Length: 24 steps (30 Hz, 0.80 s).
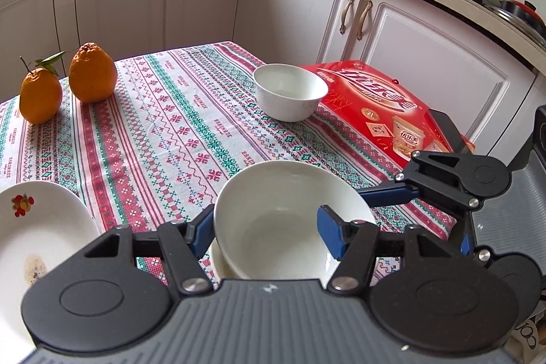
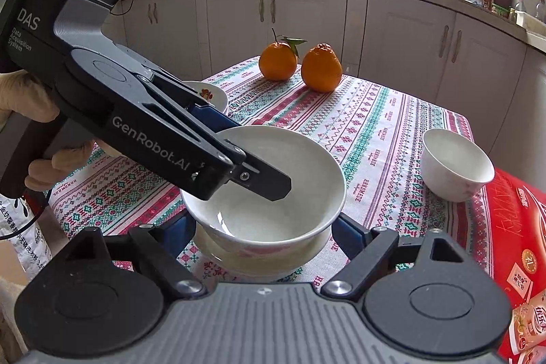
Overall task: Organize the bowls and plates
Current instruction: 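Lower the held bowl into the placed bowl and open the left tool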
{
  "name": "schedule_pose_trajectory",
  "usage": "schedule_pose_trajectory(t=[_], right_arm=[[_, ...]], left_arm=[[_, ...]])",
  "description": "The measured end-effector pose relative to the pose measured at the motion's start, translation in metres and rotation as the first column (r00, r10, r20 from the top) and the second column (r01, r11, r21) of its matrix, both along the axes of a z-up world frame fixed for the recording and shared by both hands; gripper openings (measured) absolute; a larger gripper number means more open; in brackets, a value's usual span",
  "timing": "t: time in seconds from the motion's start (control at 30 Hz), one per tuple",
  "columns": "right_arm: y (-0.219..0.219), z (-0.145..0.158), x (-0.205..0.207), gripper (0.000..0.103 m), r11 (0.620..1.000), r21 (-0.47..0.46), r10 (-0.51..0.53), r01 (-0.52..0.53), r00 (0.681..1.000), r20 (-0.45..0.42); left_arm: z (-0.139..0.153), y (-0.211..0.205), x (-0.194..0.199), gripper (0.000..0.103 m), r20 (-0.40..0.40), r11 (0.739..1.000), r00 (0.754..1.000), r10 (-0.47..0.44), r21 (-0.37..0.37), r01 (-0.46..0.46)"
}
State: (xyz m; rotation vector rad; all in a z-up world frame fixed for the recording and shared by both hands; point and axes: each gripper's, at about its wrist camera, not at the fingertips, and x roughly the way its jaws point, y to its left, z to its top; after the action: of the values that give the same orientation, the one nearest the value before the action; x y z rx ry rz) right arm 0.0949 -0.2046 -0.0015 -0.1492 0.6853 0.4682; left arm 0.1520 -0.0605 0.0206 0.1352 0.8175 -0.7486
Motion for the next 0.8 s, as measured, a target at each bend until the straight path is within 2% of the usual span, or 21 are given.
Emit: schedule_pose_trajectory(t=[0.67, 0.77, 0.8], right_arm=[[0.0004, -0.0075, 0.0005, 0.090, 1.000, -0.008, 0.004, -0.004, 1.000, -0.019], [-0.0007, -0.0078, 0.0010, 0.091, 1.000, -0.002, 0.002, -0.002, 1.000, -0.022], [-0.0011, -0.0074, 0.0005, 0.095, 1.000, 0.000, 0.000, 0.000, 1.000, -0.017]], left_arm=[[-0.0095, 0.0017, 0.0014, 0.064, -0.013, 1.000, 1.000, -0.005, -0.006, 0.004], [-0.0094, 0.0018, 0.0006, 0.074, -0.006, 1.000, 1.000, -0.010, -0.006, 0.010], [-0.0087, 0.0019, -0.0003, 0.080, 0.007, 1.000, 1.000, -0.006, -0.001, 0.006]])
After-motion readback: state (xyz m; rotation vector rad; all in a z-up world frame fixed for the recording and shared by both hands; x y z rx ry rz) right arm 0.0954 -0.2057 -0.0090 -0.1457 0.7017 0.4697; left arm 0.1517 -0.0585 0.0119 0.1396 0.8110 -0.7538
